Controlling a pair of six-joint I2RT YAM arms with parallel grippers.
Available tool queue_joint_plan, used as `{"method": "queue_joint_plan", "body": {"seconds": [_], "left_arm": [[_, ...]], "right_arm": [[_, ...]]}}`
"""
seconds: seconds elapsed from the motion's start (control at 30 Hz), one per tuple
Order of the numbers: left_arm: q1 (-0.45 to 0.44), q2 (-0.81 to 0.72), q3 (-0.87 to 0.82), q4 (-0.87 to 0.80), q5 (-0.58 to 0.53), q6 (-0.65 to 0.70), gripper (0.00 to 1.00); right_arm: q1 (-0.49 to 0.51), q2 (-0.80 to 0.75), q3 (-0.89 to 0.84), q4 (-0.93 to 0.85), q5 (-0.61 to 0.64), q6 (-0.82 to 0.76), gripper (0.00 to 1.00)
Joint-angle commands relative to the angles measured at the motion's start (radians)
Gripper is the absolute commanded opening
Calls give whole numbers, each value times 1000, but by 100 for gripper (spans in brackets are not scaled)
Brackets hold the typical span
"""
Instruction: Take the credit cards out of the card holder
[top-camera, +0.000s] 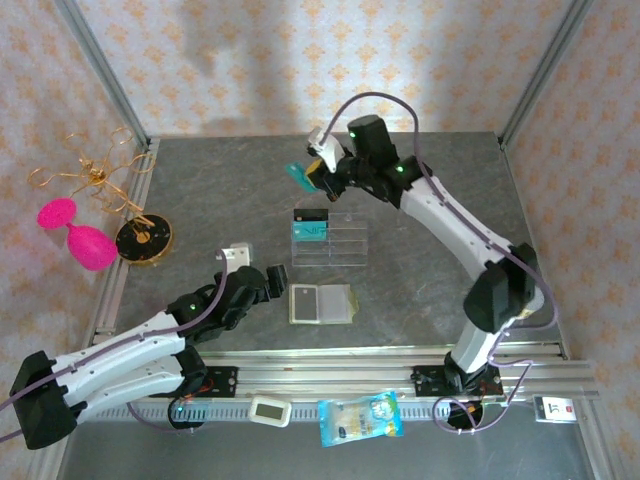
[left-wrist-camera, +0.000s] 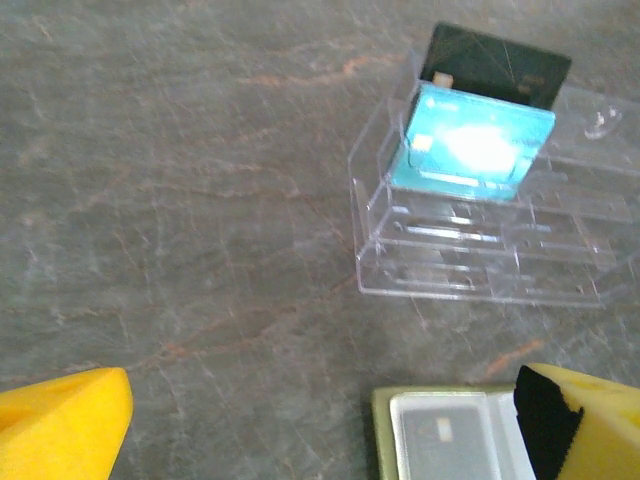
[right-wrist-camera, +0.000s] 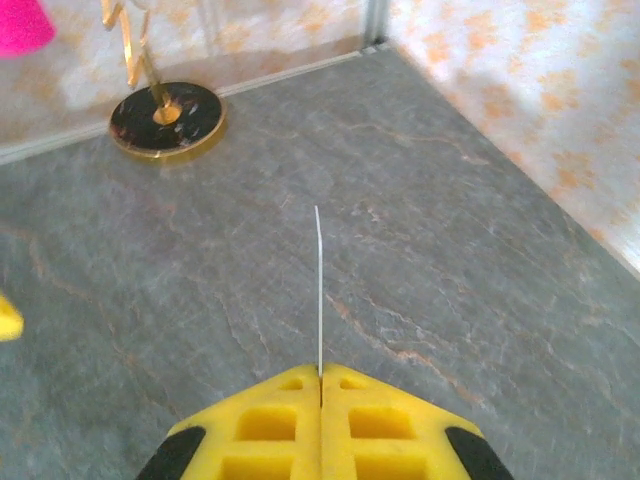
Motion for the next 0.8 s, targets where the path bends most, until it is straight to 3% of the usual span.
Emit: {"method": "queue_joint_plan", "body": {"seconds": [0.0, 0.1, 0.43, 0.77], "left_arm": [[12, -23, 31, -30, -89, 24, 99], [16, -27, 20, -3, -115, 37, 99], [39, 38, 14, 62, -131, 90, 99], [66, 90, 19, 94, -150, 89, 99]], "right_arm": [[1, 113, 163, -267, -89, -213, 0], [1, 166, 231, -358, -114, -303, 0], [7, 181, 209, -467, -142, -496, 0], [11, 256, 196, -483, -94, -547, 0]]}}
